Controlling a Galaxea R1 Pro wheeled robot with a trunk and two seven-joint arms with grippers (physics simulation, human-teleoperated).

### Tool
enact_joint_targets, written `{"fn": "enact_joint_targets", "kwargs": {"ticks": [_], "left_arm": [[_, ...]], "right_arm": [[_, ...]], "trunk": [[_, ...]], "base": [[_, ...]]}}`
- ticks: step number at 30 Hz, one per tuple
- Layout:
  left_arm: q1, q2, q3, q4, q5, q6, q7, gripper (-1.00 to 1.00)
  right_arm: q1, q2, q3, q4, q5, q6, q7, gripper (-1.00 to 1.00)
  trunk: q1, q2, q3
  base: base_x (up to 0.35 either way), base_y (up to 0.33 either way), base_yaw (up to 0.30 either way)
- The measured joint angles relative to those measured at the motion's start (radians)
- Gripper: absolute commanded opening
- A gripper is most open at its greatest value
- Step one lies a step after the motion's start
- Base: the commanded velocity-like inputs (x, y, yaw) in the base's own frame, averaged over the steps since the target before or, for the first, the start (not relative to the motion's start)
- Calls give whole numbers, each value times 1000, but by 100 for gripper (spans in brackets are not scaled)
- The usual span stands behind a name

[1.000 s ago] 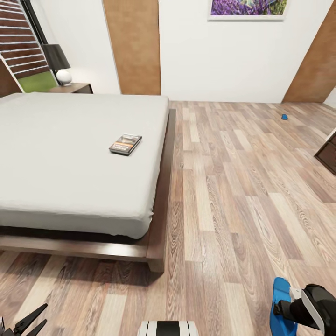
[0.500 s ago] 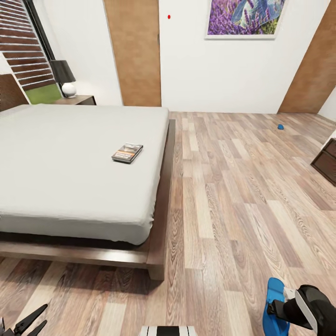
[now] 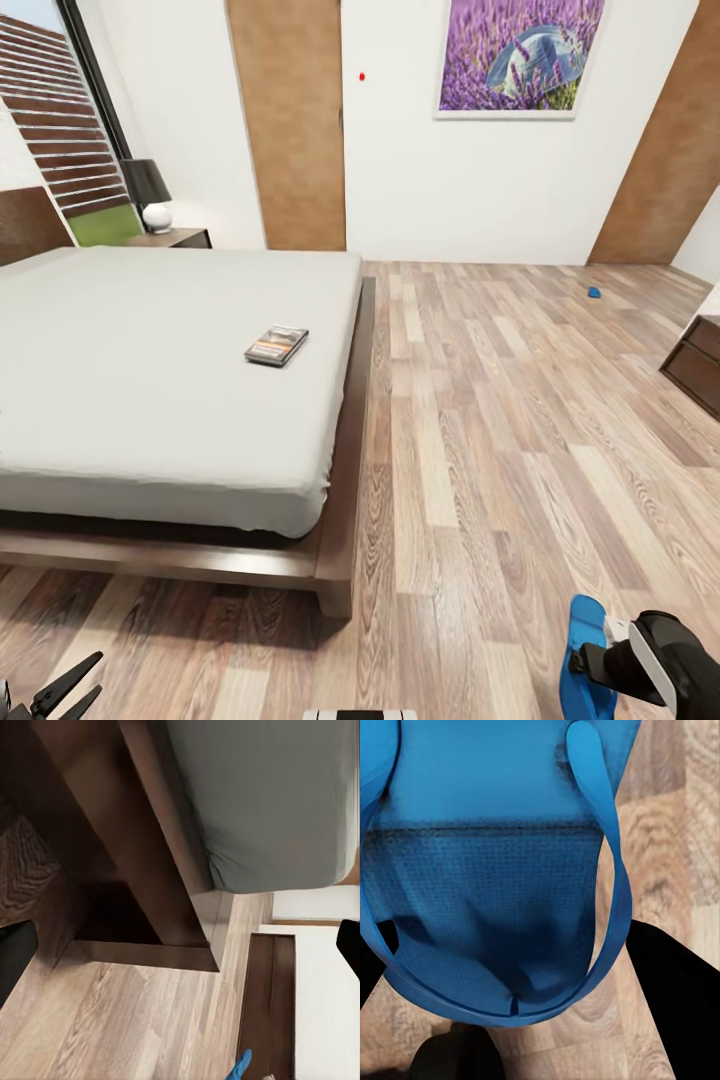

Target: In the bedroom, move the book from the bed onto either nightstand, and place the two sandals side by side next to the bed.

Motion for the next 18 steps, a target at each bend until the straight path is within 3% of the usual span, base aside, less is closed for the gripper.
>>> {"fn": "enact_joint_targets", "kwargs": {"ticks": [3, 8, 18], "left_arm": [[0, 0, 0, 0, 0, 0, 0, 100], [0, 0, 0, 0, 0, 0, 0, 100], [0, 0, 0, 0, 0, 2, 0, 100]], "right_arm": [[0, 2, 0, 0, 0, 0, 0, -100], [0, 3, -2, 0, 1, 0, 0, -100], [0, 4, -1, 2, 0, 0, 0, -100]], "trunk": [[-1, 1, 12], [-1, 1, 12], [-6, 3, 50]], "base": [[0, 0, 0], [0, 0, 0], [0, 0, 0]]}}
